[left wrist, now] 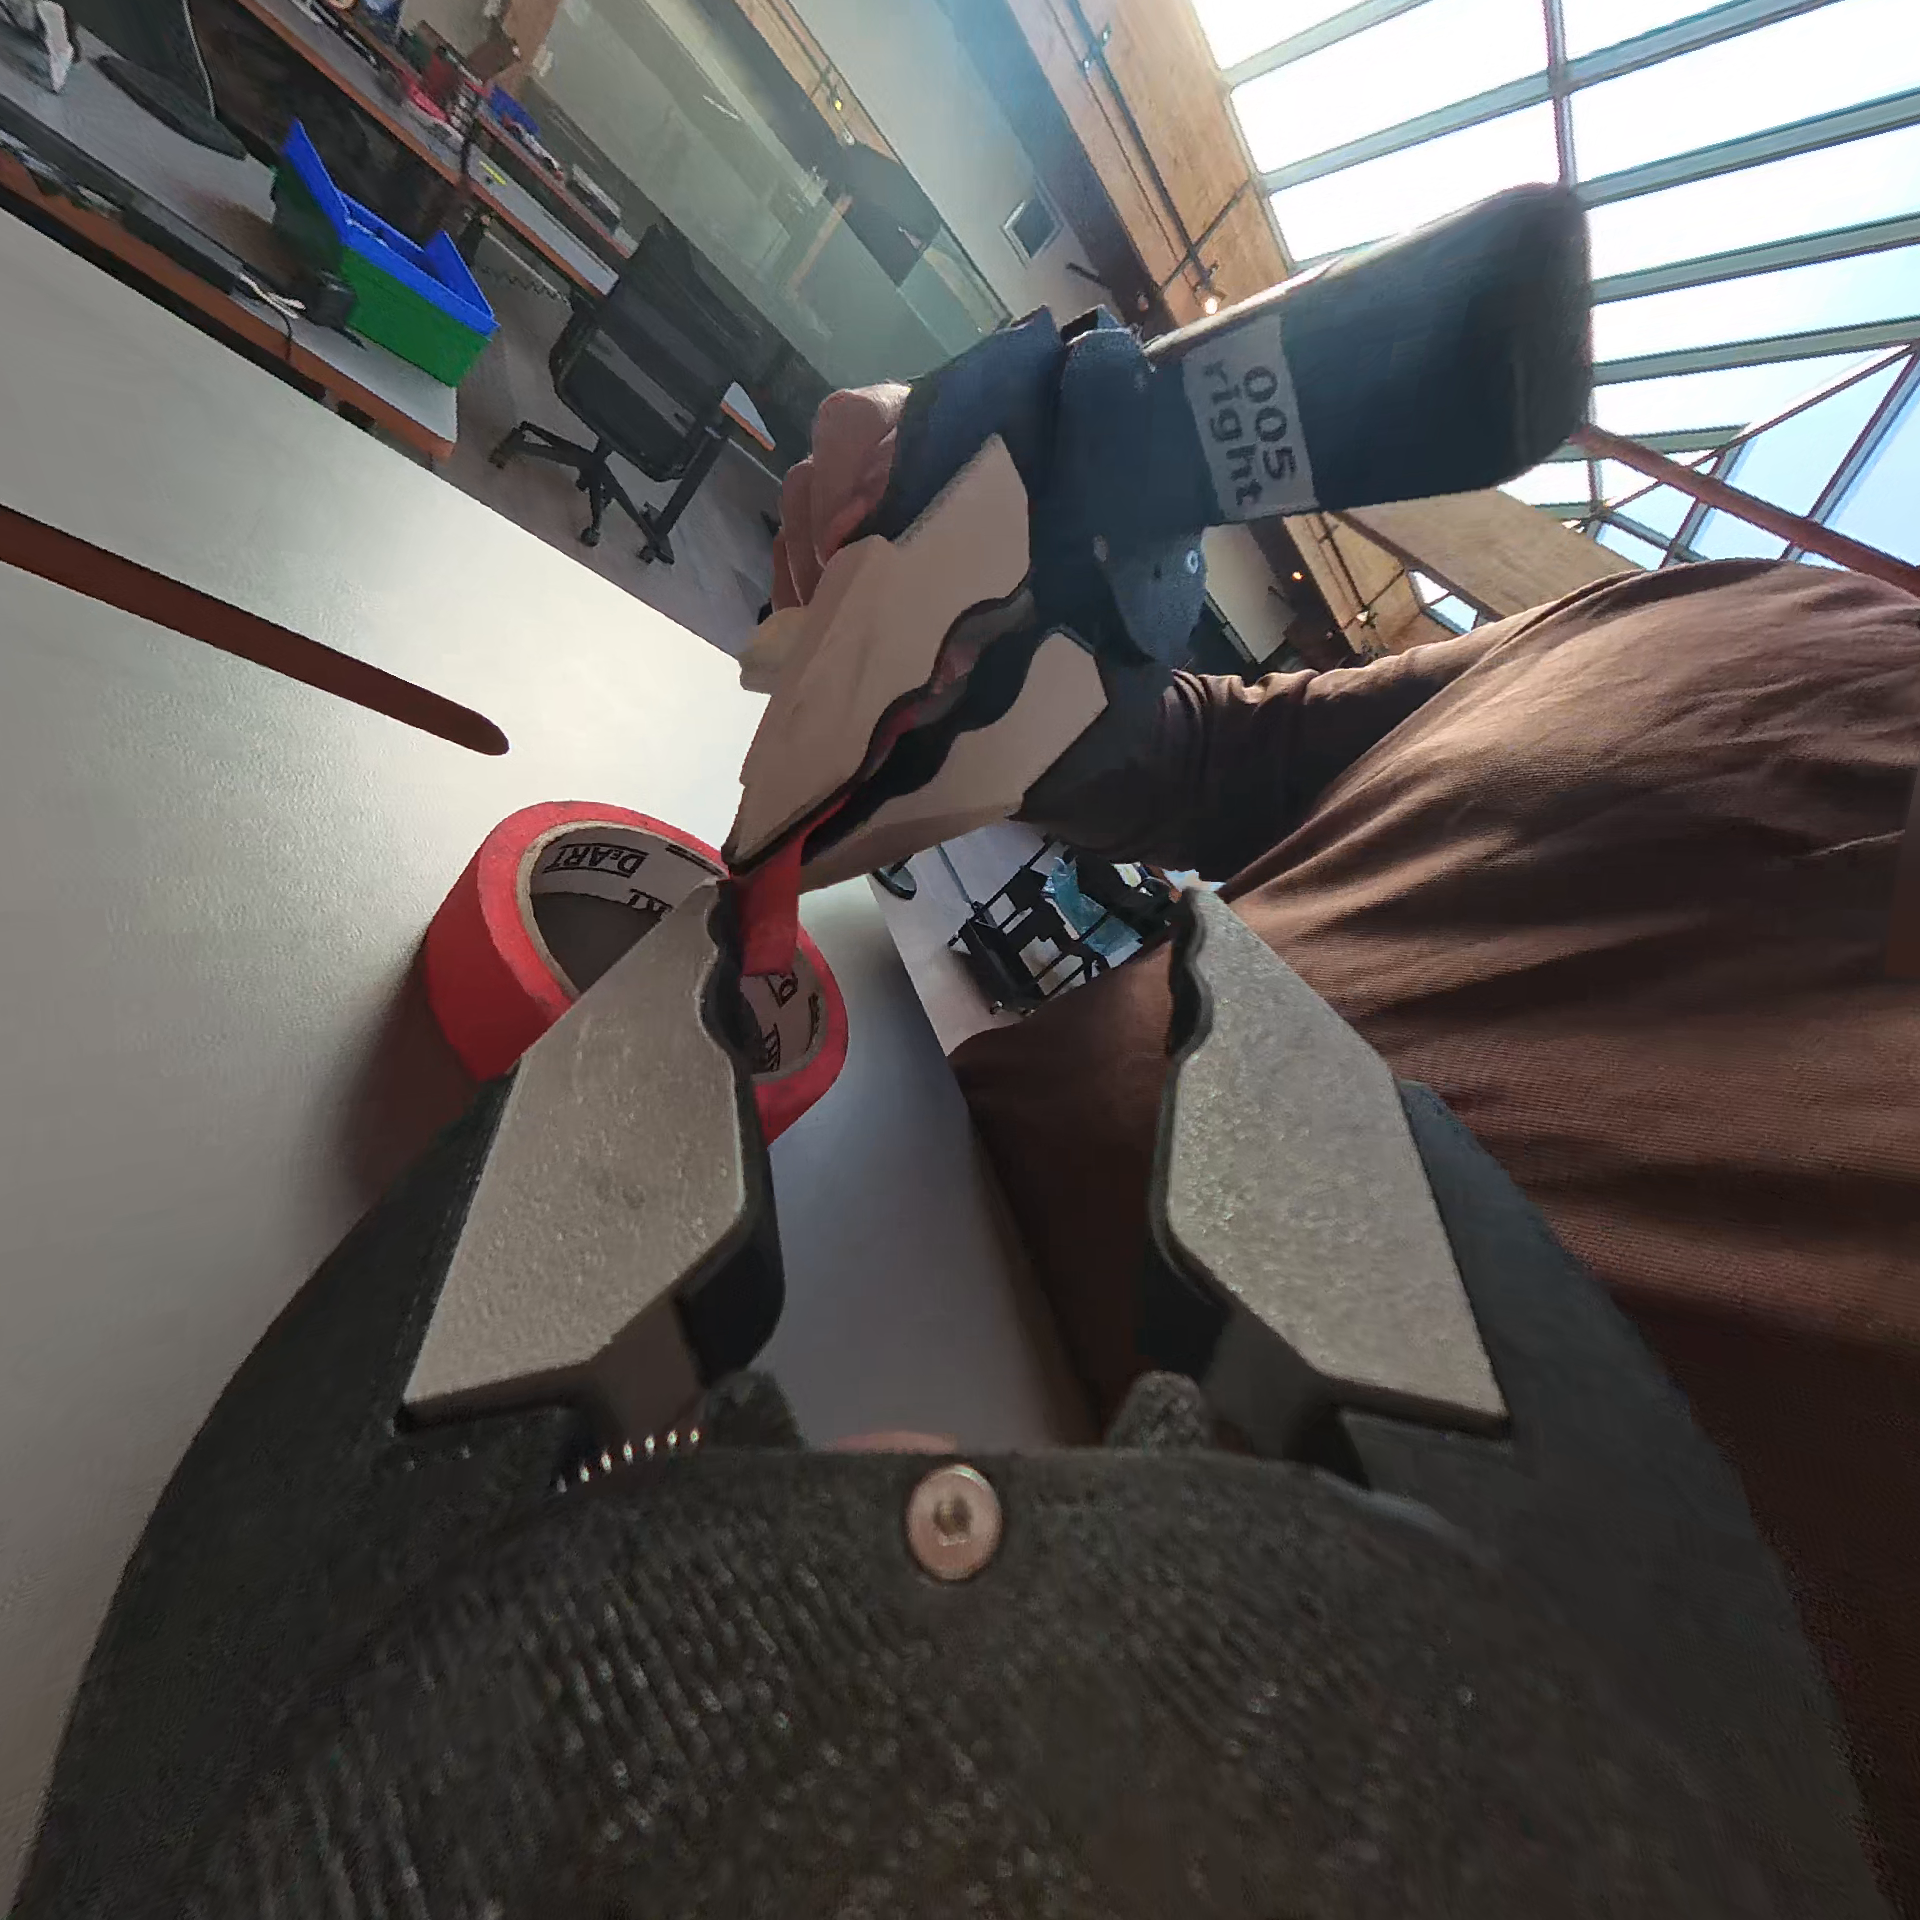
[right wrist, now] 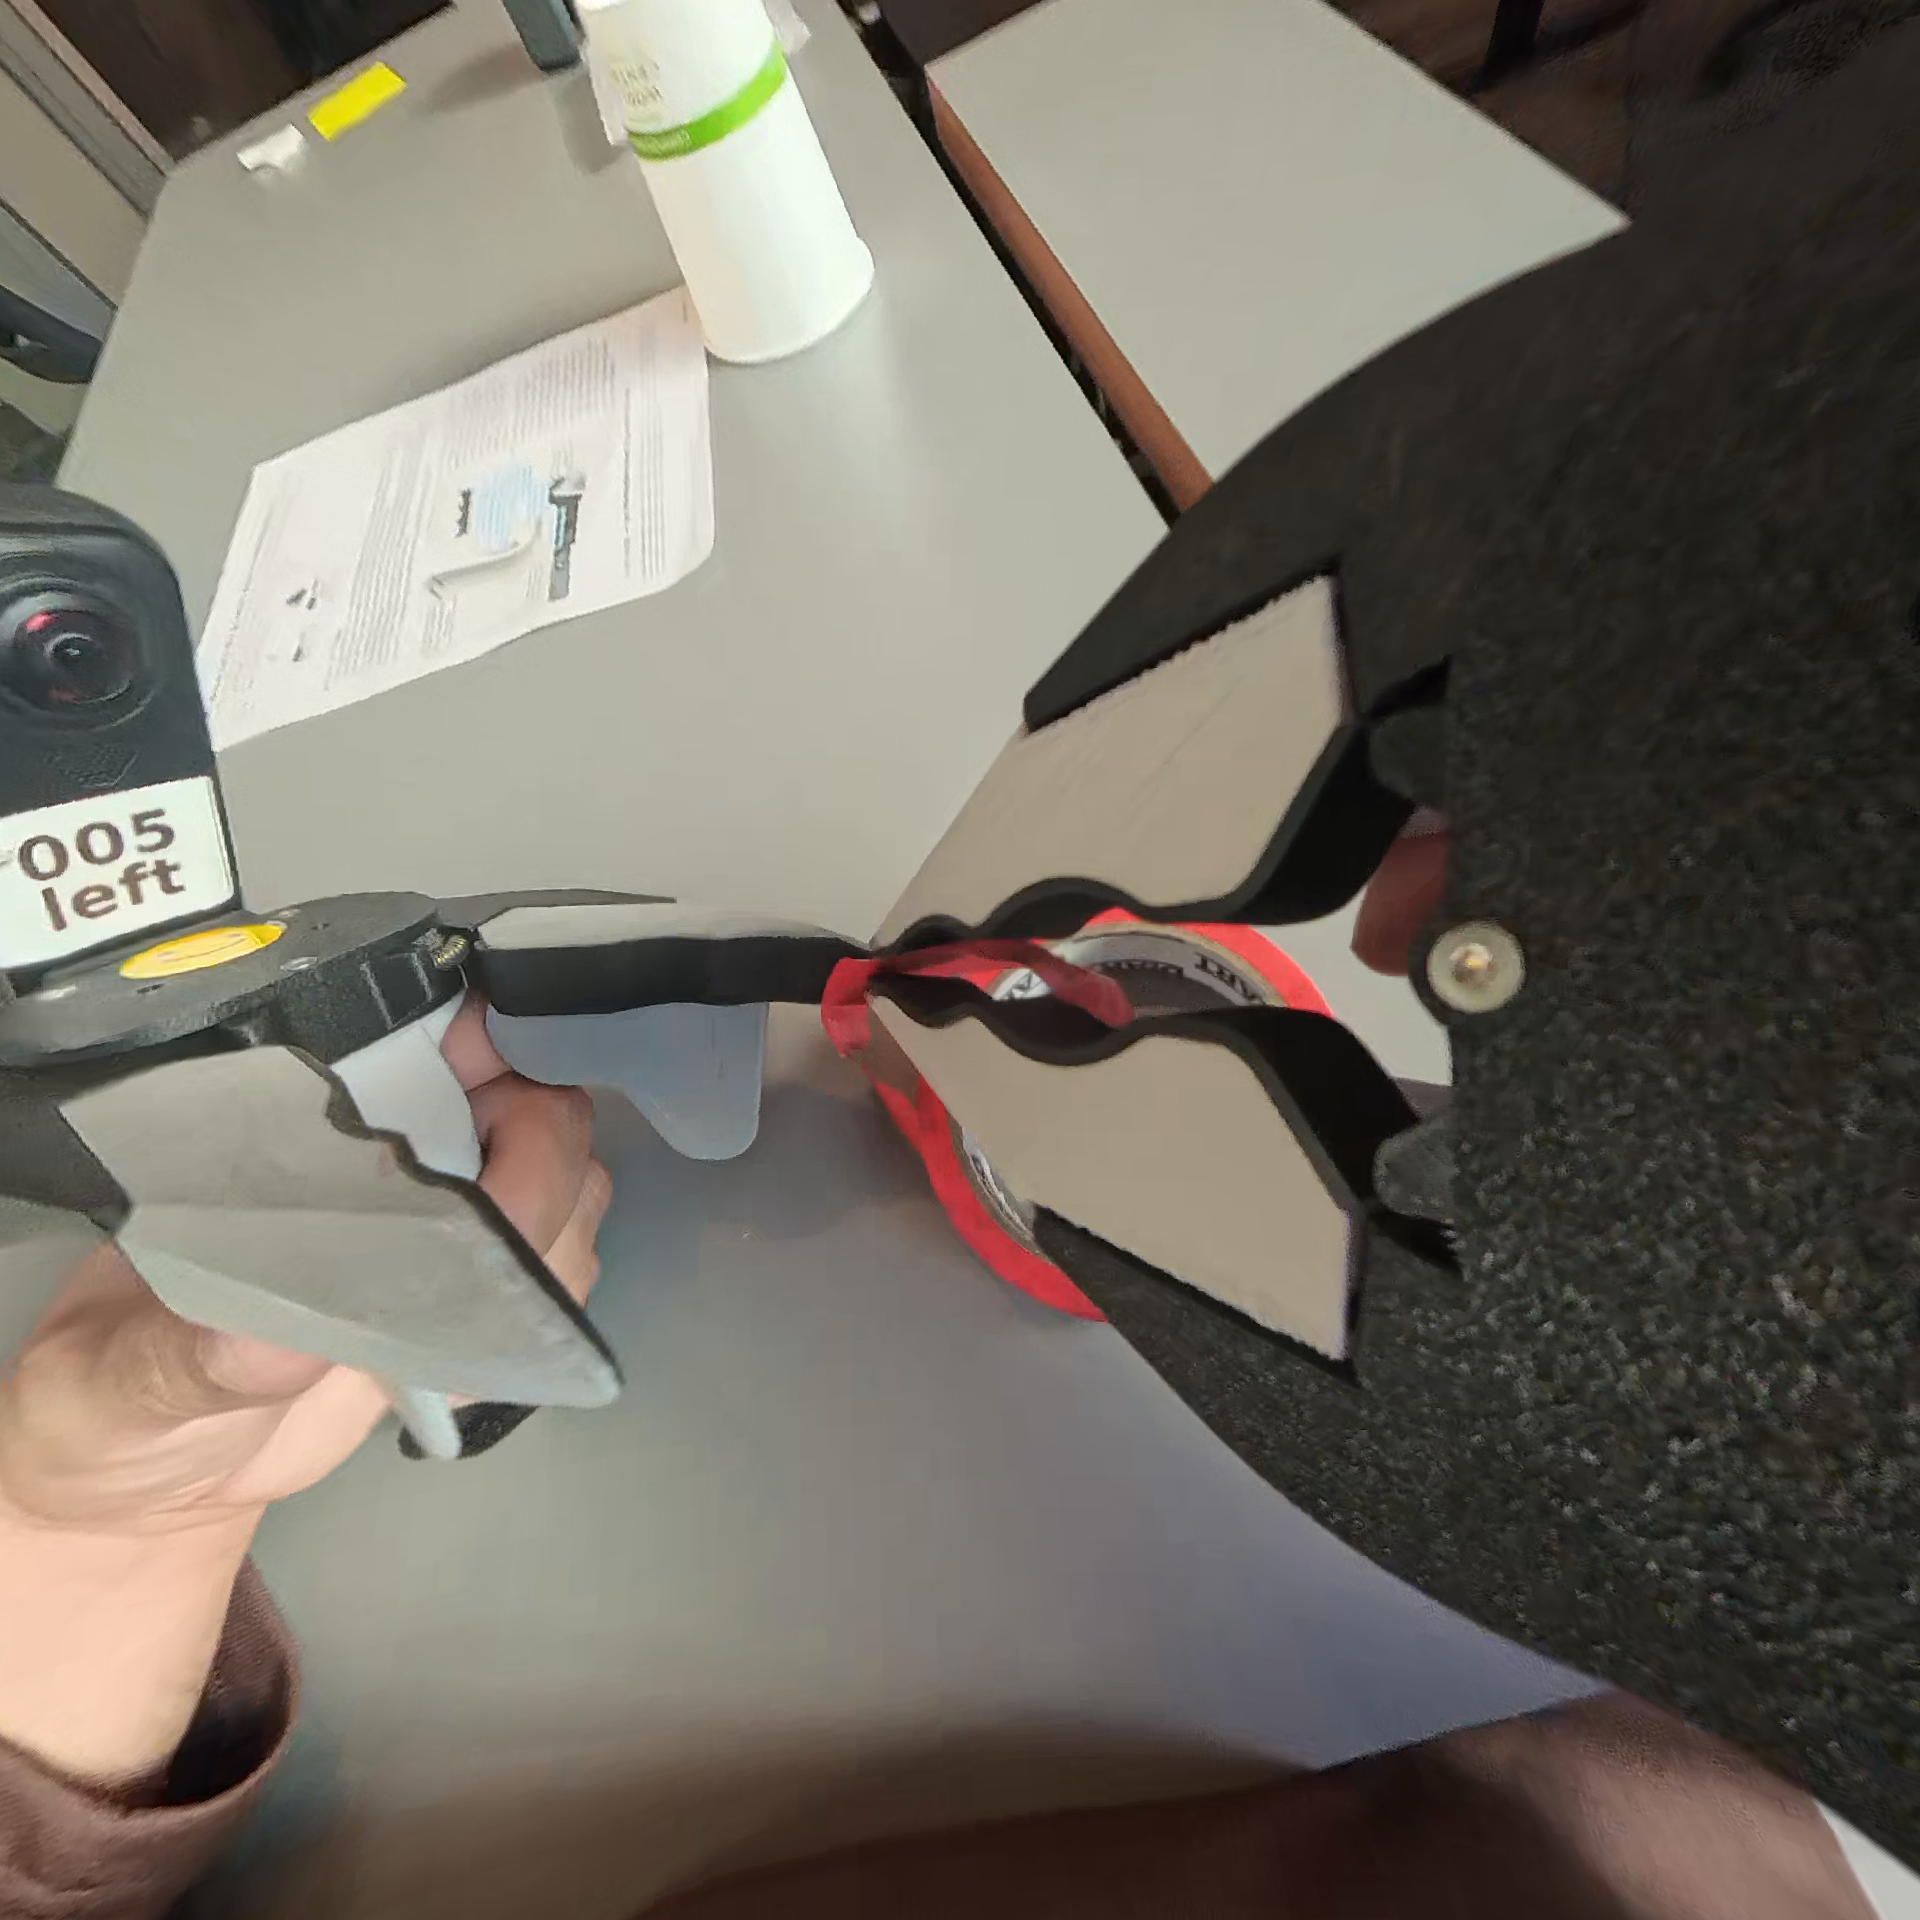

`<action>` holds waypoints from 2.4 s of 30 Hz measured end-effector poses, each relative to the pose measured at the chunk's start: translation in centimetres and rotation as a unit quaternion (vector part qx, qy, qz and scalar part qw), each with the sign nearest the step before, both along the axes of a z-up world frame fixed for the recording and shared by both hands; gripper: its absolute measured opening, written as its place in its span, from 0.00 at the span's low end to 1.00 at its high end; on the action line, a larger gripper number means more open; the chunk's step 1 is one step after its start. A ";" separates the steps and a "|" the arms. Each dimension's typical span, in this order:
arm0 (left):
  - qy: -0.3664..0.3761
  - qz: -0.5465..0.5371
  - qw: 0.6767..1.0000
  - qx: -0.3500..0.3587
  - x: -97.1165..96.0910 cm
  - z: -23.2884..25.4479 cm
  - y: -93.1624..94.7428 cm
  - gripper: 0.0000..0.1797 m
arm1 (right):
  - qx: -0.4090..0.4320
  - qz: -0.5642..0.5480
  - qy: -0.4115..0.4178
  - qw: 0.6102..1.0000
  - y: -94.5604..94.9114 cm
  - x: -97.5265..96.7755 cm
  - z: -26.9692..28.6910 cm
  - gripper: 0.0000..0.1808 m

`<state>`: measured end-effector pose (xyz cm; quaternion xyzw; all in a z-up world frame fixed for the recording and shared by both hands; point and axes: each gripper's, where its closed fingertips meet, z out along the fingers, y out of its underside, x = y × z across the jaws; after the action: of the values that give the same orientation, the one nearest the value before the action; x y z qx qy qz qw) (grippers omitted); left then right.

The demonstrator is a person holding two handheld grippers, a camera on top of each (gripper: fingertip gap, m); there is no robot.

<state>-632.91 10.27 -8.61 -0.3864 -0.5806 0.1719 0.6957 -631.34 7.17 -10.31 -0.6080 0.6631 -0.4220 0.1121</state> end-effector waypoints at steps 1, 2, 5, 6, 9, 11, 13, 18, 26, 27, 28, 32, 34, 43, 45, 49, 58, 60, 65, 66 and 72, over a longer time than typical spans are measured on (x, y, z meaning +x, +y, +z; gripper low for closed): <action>-0.012 0.004 1.000 -0.009 -0.1 -0.4 0.0 0.44 | 0.022 -0.006 -0.001 1.000 0.0 -0.1 -0.2 0.00; -0.024 0.007 1.000 -0.018 -0.3 -0.7 0.1 0.43 | 0.039 -0.010 0.004 0.999 0.0 -0.1 -0.4 0.00; -0.059 0.023 0.997 -0.045 -0.6 -1.6 -0.1 0.39 | 0.071 -0.017 0.029 0.997 0.1 -0.3 -0.9 0.00; -0.072 0.026 0.996 -0.054 -0.7 -1.9 -0.1 0.36 | 0.082 -0.018 0.038 0.996 0.1 -0.4 -1.1 0.00; -0.102 0.031 0.991 -0.076 -0.8 -2.8 0.0 0.32 | 0.113 -0.016 0.072 0.991 0.5 -0.4 -1.6 0.00; -0.113 0.031 0.989 -0.088 -0.8 -3.1 0.1 0.31 | 0.128 -0.011 0.092 0.987 0.6 -0.4 -1.9 0.00; -0.116 0.033 0.989 -0.085 -0.7 -3.1 0.0 0.30 | 0.132 0.000 0.107 0.985 0.7 -0.3 -1.9 0.00; -0.123 0.057 0.984 -0.117 0.0 -3.4 -0.8 0.03 | 0.173 0.030 0.093 0.980 1.3 0.5 -1.1 0.01; -0.046 0.044 0.994 -0.083 0.1 -1.3 -0.4 0.01 | 0.252 0.015 -0.011 0.967 0.9 0.4 1.0 0.10; -0.034 0.041 0.996 -0.075 0.2 -0.9 -0.4 0.00 | 0.252 0.008 -0.026 0.967 0.6 0.3 1.3 0.10; -0.018 0.038 0.997 -0.059 0.3 -0.5 -0.4 0.00 | 0.244 -0.005 -0.037 0.969 0.2 -0.1 1.4 0.07; -0.006 0.064 0.998 -0.016 0.2 -0.1 -1.8 0.00 | 0.199 -0.073 -0.088 0.973 -1.9 -1.5 2.3 0.08; -0.005 0.089 0.996 0.002 0.2 -0.1 -2.8 0.00 | 0.148 -0.114 -0.124 0.975 -2.9 -2.3 3.6 0.10; -0.042 0.113 0.991 0.059 -0.3 -1.4 -4.1 0.00 | 0.078 -0.026 -0.159 0.984 2.0 -0.2 5.9 0.02; -0.055 0.113 0.990 0.056 -0.6 -1.6 -4.1 0.00 | 0.079 0.004 -0.163 0.983 3.0 0.8 5.6 0.06; -0.023 0.078 0.996 0.048 -0.8 -0.5 -2.7 0.01 | 0.074 -0.037 -0.128 0.988 1.2 0.6 3.6 0.16; 0.026 0.056 0.998 0.033 -0.8 1.5 -1.5 0.10 | 0.106 -0.062 -0.164 0.979 0.7 0.4 2.8 0.17; 0.027 0.050 0.998 0.020 -0.8 1.6 -1.1 0.11 | 0.111 -0.062 -0.170 0.977 0.7 0.3 2.8 0.22; 0.027 0.034 0.999 0.008 -1.1 1.7 -0.6 0.09 | 0.159 -0.053 -0.198 0.966 1.2 0.1 2.6 0.23; 0.032 0.029 0.999 0.007 -1.0 1.9 -0.4 0.10 | 0.164 -0.048 -0.204 0.964 1.4 0.1 2.6 0.23; 0.075 -0.016 0.997 0.023 -0.5 3.2 1.0 0.46 | 0.166 -0.048 -0.222 0.960 1.3 -0.5 2.9 0.19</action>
<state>-633.44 11.24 -5.39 -0.3656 -0.5240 0.1754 0.7490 -631.85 8.48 -7.44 -0.4389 0.7108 -0.4355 0.3355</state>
